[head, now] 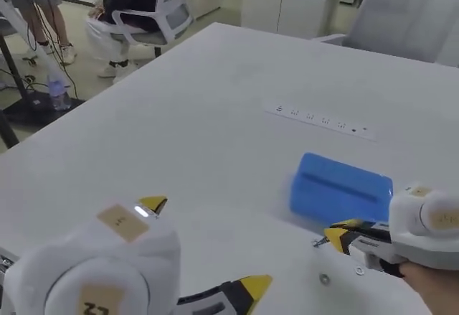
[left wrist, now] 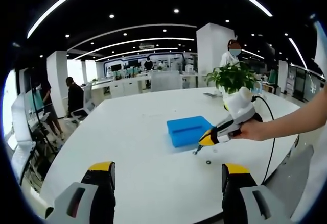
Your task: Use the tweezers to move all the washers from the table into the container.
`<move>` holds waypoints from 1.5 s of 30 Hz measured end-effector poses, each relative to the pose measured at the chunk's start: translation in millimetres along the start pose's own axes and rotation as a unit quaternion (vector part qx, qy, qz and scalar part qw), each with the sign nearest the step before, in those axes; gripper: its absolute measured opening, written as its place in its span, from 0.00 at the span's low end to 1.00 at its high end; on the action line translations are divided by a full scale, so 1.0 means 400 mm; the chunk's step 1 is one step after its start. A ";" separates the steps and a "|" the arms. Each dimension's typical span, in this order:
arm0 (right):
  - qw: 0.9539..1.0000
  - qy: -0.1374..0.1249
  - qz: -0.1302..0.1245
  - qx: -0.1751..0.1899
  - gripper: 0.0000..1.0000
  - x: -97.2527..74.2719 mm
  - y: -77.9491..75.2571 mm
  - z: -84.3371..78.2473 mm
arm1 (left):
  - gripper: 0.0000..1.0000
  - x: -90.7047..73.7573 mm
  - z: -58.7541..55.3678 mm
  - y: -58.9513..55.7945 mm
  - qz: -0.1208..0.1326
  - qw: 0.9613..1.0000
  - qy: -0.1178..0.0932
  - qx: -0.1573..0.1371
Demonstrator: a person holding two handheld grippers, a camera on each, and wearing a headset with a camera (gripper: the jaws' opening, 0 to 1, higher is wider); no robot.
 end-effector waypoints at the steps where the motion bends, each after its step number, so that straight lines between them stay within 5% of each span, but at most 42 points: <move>1: 1.000 0.010 0.002 -0.008 0.04 0.001 0.002 -0.006 | 0.87 0.003 -0.003 0.002 -0.001 1.000 0.002 0.000; 5: 0.997 0.047 -0.001 -0.054 0.03 0.008 0.021 -0.025 | 0.87 0.009 -0.006 0.011 -0.004 1.000 0.003 -0.003; 17: 0.999 0.049 0.000 -0.021 0.02 0.000 0.012 -0.016 | 0.86 0.025 -0.011 0.019 -0.021 1.000 0.004 -0.001; 23: 0.998 0.051 0.006 -0.018 0.02 -0.039 0.035 -0.010 | 0.84 0.031 -0.013 0.019 -0.031 1.000 0.003 0.005; 27: 0.999 0.044 0.015 -0.007 0.01 -0.064 0.054 -0.014 | 0.77 0.049 -0.030 0.010 -0.065 0.998 0.012 0.010; 31: 0.998 0.048 0.024 -0.017 0.01 -0.085 0.089 -0.015 | 0.56 0.088 -0.039 -0.001 -0.123 0.991 0.029 0.043; 34: 0.998 0.047 0.031 -0.021 0.01 -0.101 0.106 -0.015 | 0.49 0.130 -0.040 -0.009 -0.164 0.982 0.041 0.084; 38: 0.998 0.042 0.050 -0.018 0.01 -0.123 0.141 -0.011 | 0.49 0.202 -0.055 -0.033 -0.223 0.961 0.065 0.150; 41: 0.997 0.043 0.060 -0.026 0.01 -0.138 0.165 -0.009 | 0.45 0.252 -0.069 -0.068 -0.268 0.937 0.078 0.210; 45: 0.995 0.045 0.077 -0.032 0.01 -0.153 0.187 -0.004 | 0.38 0.287 -0.087 -0.116 -0.320 0.908 0.094 0.254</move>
Point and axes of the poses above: the centre of the closed fingertips' face, and the gripper's own axes: x roughly forward along the fingers, y roughly to its left, z roughly out of its top, the point moved 7 cm from there along -x, roughly backward along the fingers, and after that the axes turned 2 degrees about z, right-handed, at the moved point
